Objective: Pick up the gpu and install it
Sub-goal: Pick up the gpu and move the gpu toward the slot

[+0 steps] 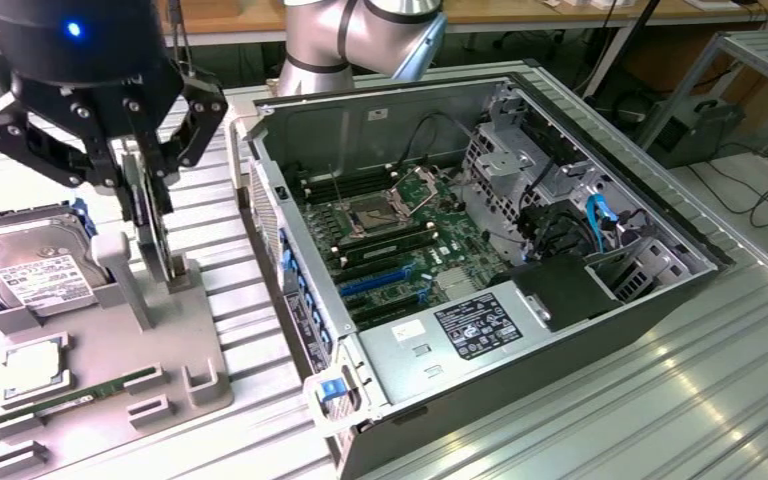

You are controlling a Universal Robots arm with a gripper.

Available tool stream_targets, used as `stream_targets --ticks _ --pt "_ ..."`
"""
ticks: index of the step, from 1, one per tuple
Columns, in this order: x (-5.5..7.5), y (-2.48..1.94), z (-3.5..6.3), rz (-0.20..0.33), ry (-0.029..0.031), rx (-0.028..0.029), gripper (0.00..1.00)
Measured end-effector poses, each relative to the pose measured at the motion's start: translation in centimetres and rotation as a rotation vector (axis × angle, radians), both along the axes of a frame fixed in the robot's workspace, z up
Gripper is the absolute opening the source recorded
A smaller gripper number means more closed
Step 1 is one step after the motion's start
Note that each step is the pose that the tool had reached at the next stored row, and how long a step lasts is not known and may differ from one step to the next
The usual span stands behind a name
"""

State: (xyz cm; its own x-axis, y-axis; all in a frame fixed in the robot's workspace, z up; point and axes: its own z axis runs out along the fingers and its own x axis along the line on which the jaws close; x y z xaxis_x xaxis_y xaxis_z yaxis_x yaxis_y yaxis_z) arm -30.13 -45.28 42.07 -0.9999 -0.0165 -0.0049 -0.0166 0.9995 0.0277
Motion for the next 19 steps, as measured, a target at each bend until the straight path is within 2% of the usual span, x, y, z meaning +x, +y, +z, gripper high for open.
stream_targets --ticks 1,2,8,19 --pt "0.0 0.00 0.93 0.000 -0.0001 0.0001 0.27" --pt "0.0 0.00 1.14 0.000 -0.0001 0.0000 0.27" --pt "0.2 0.00 1.13 0.000 0.0000 0.0003 0.27" --pt "3.1 0.00 1.06 0.000 -0.0001 0.0003 0.27"
